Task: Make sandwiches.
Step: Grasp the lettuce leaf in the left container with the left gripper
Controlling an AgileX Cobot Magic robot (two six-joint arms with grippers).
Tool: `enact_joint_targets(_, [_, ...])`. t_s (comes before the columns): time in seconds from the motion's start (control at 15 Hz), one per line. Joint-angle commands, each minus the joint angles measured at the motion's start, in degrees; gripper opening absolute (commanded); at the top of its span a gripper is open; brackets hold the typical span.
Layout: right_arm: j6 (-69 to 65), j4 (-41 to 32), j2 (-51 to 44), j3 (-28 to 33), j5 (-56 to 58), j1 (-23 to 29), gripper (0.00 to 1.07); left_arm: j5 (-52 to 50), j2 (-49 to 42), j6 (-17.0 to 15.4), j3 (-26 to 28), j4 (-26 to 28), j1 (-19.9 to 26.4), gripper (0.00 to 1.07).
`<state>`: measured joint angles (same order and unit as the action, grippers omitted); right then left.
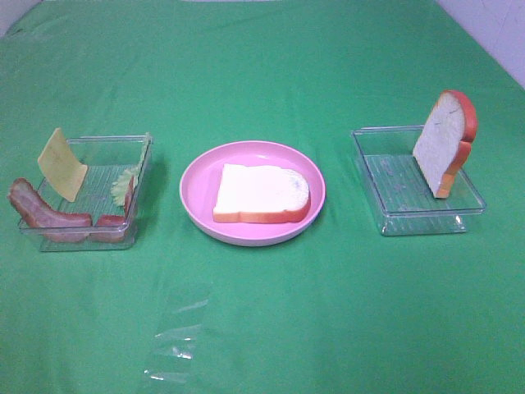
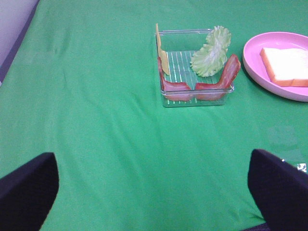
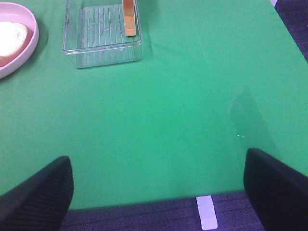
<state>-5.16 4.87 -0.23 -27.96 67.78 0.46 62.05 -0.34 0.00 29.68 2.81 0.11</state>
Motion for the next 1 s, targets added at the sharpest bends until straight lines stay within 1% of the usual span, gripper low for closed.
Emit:
enact_joint_targets(0.07, [1.4,-3.3,-1.7,2.2,-4.8,-0.1,0.92,-0.3,-0.9,0.0,-0.1,0.6,0.1,1.02])
enact_joint_targets(0.2, [4.2,-5.4,-1.6,2.1,-4.8,-0.1,0.92,-0.3,-0.9,0.0,-0.1,0.6,0.1,1.02])
enact_joint_targets(0.67, [4.2,-4.9,-1.6,2.1,-4.8,-0.1,0.92,-0.2,-0.8,0.0,-0.1,1.0,0.1,1.02])
enact_joint_targets(0.73, [4.2,-4.9,-1.6,2.1,-4.8,-0.1,0.92,2.5,2.1,0.0,1.7,1.5,0.1,1.02])
enact_joint_targets(0.8, [4.2,-4.9,-1.6,2.1,-4.8,-0.1,0.92,4.9,6.0,1.3,3.6,0.5,0.1,1.02])
enact_joint_targets(0.87, [4.2,-4.9,-1.6,2.1,-4.8,-0.1,0.92,8.5,10.5,1.7,5.7,-0.6,0.1,1.02])
enact_joint_targets(0.93, [4.2,-4.9,-1.6,2.1,-4.8,-0.1,0.92,10.5,13.4,1.0,6.9,-0.6,0.1,1.02])
enact_joint_targets(1.0, [4.2,-4.9,-1.6,2.1,-4.8,-0.1,0.92,13.5,18.7,-1.6,8.9,-0.4,0.1,1.02])
